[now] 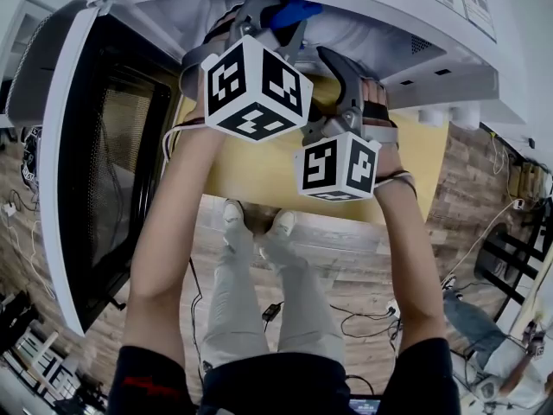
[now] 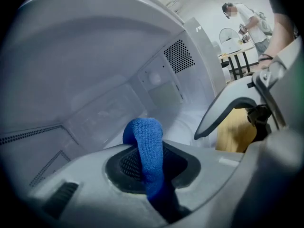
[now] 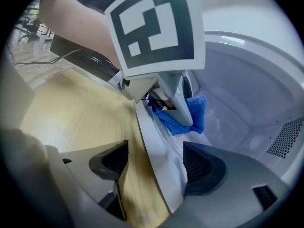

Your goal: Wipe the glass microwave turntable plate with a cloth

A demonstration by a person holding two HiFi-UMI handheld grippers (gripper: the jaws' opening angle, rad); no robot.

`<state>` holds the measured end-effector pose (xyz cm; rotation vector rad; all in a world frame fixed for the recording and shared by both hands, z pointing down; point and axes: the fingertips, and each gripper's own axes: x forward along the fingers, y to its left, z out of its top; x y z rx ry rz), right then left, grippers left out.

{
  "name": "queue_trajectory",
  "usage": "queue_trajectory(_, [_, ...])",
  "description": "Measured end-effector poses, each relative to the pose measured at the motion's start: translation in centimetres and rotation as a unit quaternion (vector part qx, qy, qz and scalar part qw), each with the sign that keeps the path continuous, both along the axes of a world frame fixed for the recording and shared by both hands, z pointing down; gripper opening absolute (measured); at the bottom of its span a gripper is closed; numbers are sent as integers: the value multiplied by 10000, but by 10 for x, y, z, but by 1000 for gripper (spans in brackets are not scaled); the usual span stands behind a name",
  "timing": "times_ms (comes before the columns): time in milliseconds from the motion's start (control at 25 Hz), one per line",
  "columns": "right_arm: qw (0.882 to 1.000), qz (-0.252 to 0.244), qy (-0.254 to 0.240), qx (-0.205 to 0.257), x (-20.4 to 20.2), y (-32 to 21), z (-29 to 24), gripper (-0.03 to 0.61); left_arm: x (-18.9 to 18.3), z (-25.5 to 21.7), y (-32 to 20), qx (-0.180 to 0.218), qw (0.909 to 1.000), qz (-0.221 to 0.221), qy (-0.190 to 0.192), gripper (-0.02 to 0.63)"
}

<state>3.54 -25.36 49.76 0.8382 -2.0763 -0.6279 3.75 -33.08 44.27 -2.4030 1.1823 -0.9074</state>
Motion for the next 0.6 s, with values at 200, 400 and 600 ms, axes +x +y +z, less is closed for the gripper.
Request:
queue_trajectory(200, [10000,3,-8,6,0,0,0,318,-13,1,-8,-32,9997,-227,-85,57])
queue_trajectory(400, [10000,10,-7,8,0,0,0,318,-26,1,-15,-1,9984,-483,-306,57])
queue_trajectory(600, [10000,21,-36,11,0,0,0,318,-41,-1,-22,107,9953,-873,-403,57])
